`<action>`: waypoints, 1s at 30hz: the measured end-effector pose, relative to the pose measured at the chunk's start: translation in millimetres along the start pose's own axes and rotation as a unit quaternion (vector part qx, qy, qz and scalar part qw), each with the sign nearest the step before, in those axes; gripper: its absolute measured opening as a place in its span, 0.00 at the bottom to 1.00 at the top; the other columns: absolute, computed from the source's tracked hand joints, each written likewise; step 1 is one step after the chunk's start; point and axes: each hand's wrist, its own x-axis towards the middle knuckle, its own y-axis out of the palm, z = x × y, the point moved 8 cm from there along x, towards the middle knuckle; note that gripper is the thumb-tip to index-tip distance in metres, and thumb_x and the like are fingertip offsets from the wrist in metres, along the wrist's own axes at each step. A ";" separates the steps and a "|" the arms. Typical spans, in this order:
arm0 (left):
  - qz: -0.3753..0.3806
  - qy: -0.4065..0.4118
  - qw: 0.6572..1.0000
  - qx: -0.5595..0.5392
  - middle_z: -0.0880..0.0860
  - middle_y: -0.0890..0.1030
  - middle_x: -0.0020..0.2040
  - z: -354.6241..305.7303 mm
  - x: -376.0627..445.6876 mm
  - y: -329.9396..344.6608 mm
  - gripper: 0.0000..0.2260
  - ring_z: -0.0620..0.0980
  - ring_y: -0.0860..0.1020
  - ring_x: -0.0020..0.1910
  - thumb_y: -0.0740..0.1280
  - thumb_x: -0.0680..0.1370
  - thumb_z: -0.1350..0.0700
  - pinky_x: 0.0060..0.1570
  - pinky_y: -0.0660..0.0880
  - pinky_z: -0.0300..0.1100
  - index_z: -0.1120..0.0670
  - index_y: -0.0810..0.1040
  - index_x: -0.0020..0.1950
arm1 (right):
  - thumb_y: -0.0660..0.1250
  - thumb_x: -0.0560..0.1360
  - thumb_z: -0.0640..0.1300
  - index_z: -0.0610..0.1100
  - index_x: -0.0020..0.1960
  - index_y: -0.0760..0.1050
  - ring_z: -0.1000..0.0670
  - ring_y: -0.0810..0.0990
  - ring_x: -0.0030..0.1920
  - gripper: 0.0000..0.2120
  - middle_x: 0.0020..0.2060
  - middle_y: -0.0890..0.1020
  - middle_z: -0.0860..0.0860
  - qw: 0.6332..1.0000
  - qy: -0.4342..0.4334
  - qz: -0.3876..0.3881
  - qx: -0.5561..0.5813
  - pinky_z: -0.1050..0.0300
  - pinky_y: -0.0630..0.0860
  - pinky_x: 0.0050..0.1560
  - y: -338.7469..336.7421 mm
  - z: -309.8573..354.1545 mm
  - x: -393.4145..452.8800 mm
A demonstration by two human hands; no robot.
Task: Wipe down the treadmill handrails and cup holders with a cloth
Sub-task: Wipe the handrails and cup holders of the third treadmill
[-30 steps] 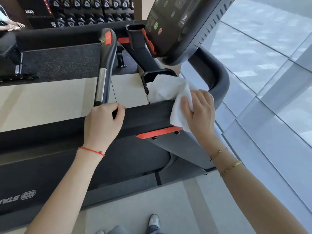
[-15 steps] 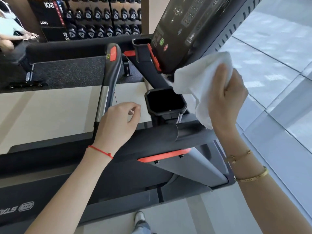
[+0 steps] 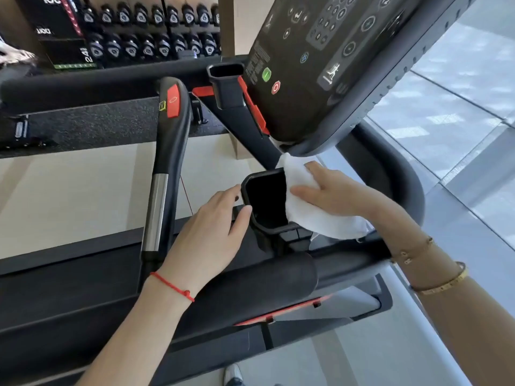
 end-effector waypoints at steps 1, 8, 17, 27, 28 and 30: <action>0.000 -0.004 1.000 -0.003 0.45 0.72 0.69 0.9 -0.5 0.1 0.23 0.46 0.76 0.61 0.52 0.82 0.43 0.57 0.71 0.39 0.47 0.61 0.77 | 0.60 0.80 0.57 0.40 0.65 0.64 0.46 0.72 0.48 0.23 0.44 0.74 0.51 1.000 -0.015 0.008 -0.021 0.55 0.62 0.41 -1.4 4.0 7.2; 0.020 -0.025 0.999 -0.039 0.39 0.69 0.70 4.3 0.7 3.4 0.24 0.40 0.74 0.62 0.52 0.81 0.40 0.61 0.73 0.40 0.43 0.60 0.77 | 0.58 0.82 0.51 0.44 0.51 0.63 0.46 0.70 0.43 0.10 0.35 0.71 0.53 0.988 -0.132 -0.004 -0.080 0.56 0.58 0.41 -5.6 24.1 23.1; 0.099 -0.002 0.994 0.044 0.40 0.64 0.74 6.3 36.0 -0.4 0.26 0.43 0.71 0.67 0.49 0.81 0.39 0.66 0.69 0.44 0.43 0.55 0.78 | 0.56 0.81 0.56 0.44 0.52 0.61 0.49 0.75 0.36 0.15 0.37 0.75 0.50 0.984 -0.110 0.063 -0.128 0.55 0.66 0.34 1.4 11.5 27.5; 0.068 -0.003 0.996 -0.065 0.41 0.76 0.64 10.4 35.9 17.3 0.20 0.39 0.76 0.59 0.52 0.82 0.43 0.59 0.75 0.43 0.41 0.61 0.74 | 0.58 0.81 0.55 0.46 0.47 0.63 0.46 0.71 0.41 0.13 0.36 0.71 0.54 0.982 -0.159 0.037 -0.096 0.53 0.63 0.41 4.0 35.0 32.8; 0.067 -0.004 0.995 -0.068 0.41 0.75 0.65 11.4 35.6 17.5 0.21 0.38 0.76 0.60 0.52 0.82 0.43 0.60 0.74 0.41 0.41 0.61 0.75 | 0.57 0.82 0.54 0.45 0.48 0.63 0.45 0.71 0.42 0.12 0.38 0.71 0.52 0.986 -0.139 0.023 -0.092 0.52 0.64 0.41 3.1 29.3 30.9; 0.067 -0.007 0.995 -0.072 0.41 0.75 0.66 12.3 34.3 18.2 0.22 0.37 0.74 0.61 0.52 0.82 0.42 0.62 0.72 0.38 0.41 0.60 0.76 | 0.57 0.82 0.52 0.44 0.49 0.63 0.45 0.71 0.40 0.11 0.37 0.71 0.50 0.991 -0.097 0.000 -0.092 0.54 0.63 0.35 2.3 18.4 27.8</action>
